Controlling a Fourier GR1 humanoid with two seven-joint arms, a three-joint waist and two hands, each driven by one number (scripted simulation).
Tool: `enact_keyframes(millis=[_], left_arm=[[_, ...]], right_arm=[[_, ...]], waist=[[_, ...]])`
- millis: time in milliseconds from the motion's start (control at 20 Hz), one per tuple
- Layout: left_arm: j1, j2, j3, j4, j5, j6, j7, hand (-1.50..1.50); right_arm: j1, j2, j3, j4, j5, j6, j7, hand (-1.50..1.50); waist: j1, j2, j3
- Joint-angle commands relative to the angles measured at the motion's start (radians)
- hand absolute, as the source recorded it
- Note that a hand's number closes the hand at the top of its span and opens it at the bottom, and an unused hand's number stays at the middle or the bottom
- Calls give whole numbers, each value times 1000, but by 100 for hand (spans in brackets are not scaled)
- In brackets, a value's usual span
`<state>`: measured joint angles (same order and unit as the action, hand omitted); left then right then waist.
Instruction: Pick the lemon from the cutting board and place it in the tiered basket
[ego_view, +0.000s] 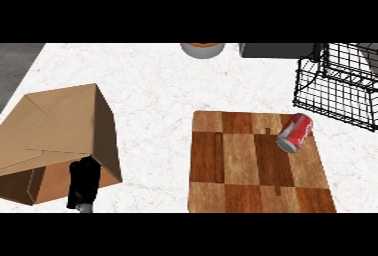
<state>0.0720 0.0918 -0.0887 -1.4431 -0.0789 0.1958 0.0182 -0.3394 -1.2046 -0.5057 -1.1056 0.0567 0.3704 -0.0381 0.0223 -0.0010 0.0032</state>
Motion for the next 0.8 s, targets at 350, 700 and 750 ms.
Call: enact_keyframes(millis=[350,700,750], left_arm=[[-73,-6,19,88,-3,-13,30,0],[-33,-4,24,40,-2,-12,33,0],[-10,-3,-4,-7,-12,-19,57,0]], right_arm=[[-377,78,255,210,139,-43,40,150],[-453,194,350,285,258,-83,-15,150],[-486,233,373,338,297,-143,-30,150]], waist=[[18,11,-3],[3,6,-3],[18,10,-3]])
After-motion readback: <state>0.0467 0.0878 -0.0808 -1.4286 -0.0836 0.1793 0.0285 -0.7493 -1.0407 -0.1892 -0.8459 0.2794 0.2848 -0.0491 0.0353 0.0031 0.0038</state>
